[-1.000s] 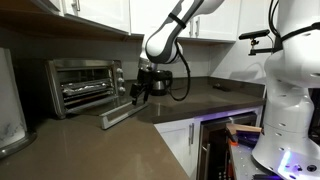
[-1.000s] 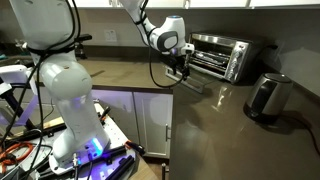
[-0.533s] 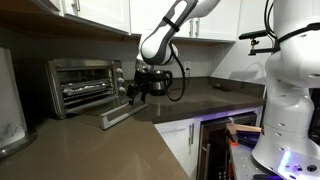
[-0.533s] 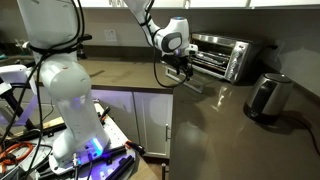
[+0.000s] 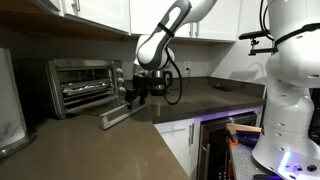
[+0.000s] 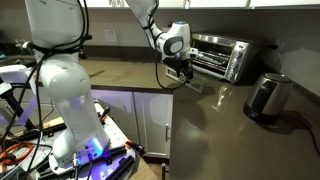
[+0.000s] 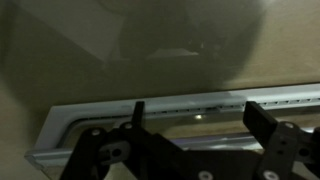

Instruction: Close the toaster oven door

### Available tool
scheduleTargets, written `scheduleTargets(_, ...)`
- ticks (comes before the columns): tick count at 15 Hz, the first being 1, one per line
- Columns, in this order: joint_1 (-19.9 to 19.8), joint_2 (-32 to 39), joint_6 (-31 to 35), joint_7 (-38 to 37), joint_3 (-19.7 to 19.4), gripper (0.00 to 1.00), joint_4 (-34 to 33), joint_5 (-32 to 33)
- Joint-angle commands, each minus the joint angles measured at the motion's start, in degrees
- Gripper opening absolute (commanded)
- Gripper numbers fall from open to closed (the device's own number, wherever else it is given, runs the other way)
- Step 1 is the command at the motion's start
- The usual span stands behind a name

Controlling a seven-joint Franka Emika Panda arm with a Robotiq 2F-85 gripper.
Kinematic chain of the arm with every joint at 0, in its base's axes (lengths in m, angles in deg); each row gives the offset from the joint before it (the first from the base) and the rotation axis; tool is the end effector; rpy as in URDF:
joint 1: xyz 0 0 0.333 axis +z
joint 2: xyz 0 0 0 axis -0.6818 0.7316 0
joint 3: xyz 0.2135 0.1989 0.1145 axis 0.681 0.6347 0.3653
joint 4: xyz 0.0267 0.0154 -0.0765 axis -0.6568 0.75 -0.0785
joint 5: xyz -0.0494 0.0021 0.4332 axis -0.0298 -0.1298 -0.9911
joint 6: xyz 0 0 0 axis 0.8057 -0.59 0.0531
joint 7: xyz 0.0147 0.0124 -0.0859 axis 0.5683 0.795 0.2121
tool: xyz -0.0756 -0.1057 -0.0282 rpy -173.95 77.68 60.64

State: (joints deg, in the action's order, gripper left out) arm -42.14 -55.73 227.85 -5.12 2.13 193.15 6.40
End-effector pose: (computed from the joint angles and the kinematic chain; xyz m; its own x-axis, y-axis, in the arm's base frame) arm 0.5861 -0.0228 0.2154 0.9631 -0.1398 0.2301 -0.1302 -0.9899 -0.0566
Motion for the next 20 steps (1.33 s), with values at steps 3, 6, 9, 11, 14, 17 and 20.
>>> scheduleTargets(3, 1.1, 1.2, 1.9, -5.9, -1.6, 1.0, -0.9, 5.9)
scheduleTargets(6, 3.6, 0.7, 3.0, -12.2, -3.8, 1.0, -0.3, 13.0)
scheduleTargets(9, 6.3, 0.0, 2.7, -19.0, -5.8, 1.0, -0.2, 20.4)
scheduleTargets(11, 7.6, -0.6, 2.2, -22.9, -7.0, 1.0, -0.1, 24.8)
scheduleTargets(14, 8.6, -1.4, 2.4, -27.4, -8.2, 1.0, 0.2, 29.8)
scheduleTargets(17, 9.0, -1.9, 2.7, -31.2, -8.8, 1.0, 0.4, 33.4)
scheduleTargets(20, 9.3, -2.7, 2.2, -34.8, -9.0, 1.0, 0.6, 37.2)
